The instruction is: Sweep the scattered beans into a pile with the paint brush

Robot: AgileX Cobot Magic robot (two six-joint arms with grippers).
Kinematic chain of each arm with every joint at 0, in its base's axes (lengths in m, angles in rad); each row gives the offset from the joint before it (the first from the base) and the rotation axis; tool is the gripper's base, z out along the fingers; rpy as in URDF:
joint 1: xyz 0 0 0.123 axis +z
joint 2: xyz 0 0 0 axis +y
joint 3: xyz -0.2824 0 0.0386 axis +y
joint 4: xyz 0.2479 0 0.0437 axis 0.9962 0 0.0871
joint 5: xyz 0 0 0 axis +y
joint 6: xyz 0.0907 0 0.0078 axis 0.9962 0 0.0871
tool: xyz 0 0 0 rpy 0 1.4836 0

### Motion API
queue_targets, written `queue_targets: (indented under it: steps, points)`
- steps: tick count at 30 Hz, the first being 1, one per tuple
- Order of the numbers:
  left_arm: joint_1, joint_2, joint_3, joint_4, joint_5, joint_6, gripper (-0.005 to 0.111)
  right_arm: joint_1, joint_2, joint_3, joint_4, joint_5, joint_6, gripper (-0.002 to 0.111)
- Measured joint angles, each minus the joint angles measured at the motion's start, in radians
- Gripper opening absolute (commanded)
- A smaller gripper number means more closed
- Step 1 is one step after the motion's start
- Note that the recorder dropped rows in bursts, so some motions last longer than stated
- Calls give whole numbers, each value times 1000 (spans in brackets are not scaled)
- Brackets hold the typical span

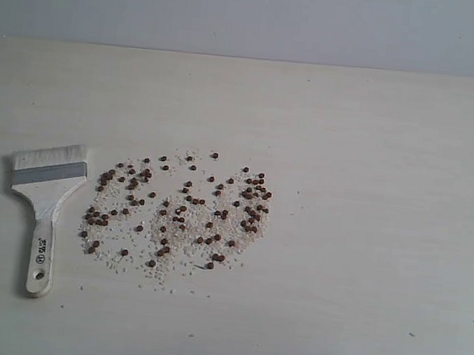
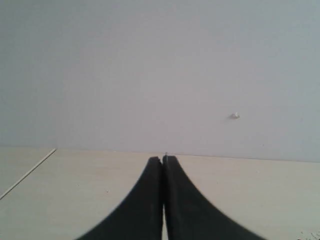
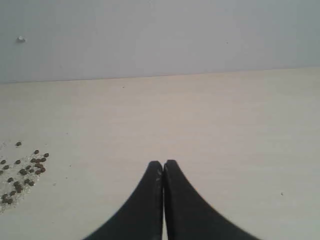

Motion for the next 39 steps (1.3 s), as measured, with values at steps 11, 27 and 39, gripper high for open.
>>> queue_targets:
  steps: [11, 27, 39]
  points:
    - [0, 0, 0, 0, 0, 0, 0, 0, 0, 0, 0, 0, 0, 0]
    - [0, 0, 0, -24, 141, -106, 0, 0, 0, 0, 0, 0, 0, 0]
    - [0, 0, 0, -237, 35, -210, 0, 0, 0, 0, 0, 0, 0, 0]
